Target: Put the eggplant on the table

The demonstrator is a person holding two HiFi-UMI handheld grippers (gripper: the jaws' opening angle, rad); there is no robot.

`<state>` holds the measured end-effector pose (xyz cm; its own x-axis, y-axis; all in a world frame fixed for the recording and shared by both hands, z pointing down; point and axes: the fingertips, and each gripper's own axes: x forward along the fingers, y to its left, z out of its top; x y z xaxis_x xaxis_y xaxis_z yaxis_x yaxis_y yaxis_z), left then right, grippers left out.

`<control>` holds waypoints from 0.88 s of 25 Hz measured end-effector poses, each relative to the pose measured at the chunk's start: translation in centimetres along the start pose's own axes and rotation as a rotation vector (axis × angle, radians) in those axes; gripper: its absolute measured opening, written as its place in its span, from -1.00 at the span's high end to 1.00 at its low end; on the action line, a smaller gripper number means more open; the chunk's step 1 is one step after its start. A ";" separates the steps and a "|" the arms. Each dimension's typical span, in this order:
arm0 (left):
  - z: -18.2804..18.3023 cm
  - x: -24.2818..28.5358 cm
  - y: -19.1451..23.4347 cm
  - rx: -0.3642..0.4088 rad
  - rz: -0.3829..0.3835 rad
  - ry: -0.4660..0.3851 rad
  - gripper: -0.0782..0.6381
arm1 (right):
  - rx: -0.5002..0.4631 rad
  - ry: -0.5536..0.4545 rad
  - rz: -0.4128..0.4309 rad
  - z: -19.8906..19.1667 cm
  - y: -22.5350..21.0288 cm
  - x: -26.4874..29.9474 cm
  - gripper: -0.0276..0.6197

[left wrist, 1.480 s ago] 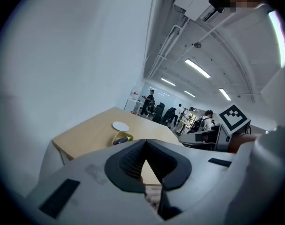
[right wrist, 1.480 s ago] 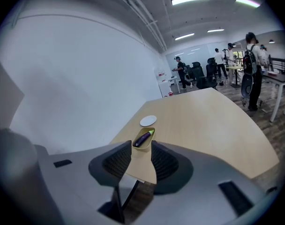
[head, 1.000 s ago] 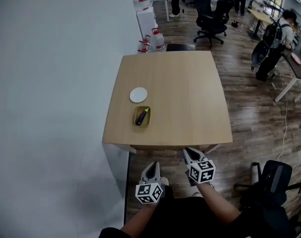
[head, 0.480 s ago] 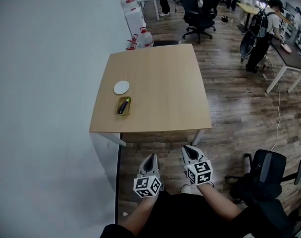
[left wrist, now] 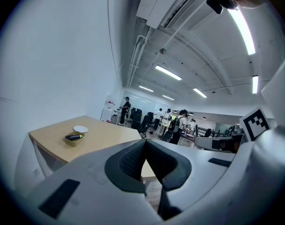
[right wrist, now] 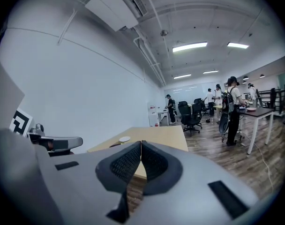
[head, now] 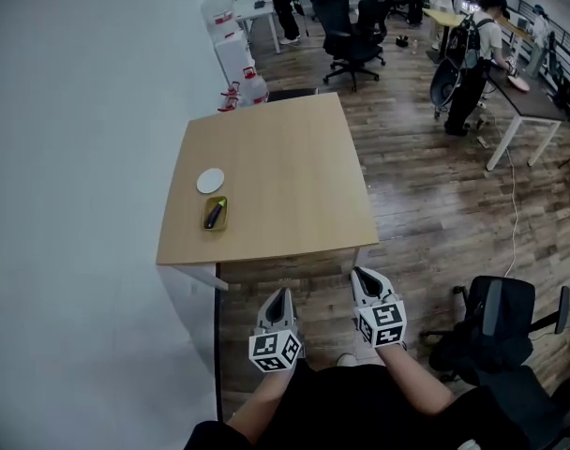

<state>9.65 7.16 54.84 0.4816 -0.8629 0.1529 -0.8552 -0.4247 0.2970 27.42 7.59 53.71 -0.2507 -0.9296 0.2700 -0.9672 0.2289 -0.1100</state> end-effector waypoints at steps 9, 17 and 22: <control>2.3 1.5 -0.9 0.053 -0.035 -0.019 0.75 | 0.005 -0.052 -0.084 1.7 -3.0 -1.7 0.73; 2.8 1.6 -0.9 0.025 -0.026 -0.030 0.75 | -0.037 -0.075 -0.072 3.0 -3.0 -2.4 0.73; 2.7 0.9 -0.5 0.044 -0.009 -0.039 0.75 | -0.046 -0.072 -0.066 3.0 -3.0 -2.3 0.73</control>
<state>9.97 5.86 52.28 0.4818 -0.8690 0.1130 -0.8591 -0.4430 0.2562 31.03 8.14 50.51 -0.1844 -0.9611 0.2056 -0.9828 0.1780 -0.0494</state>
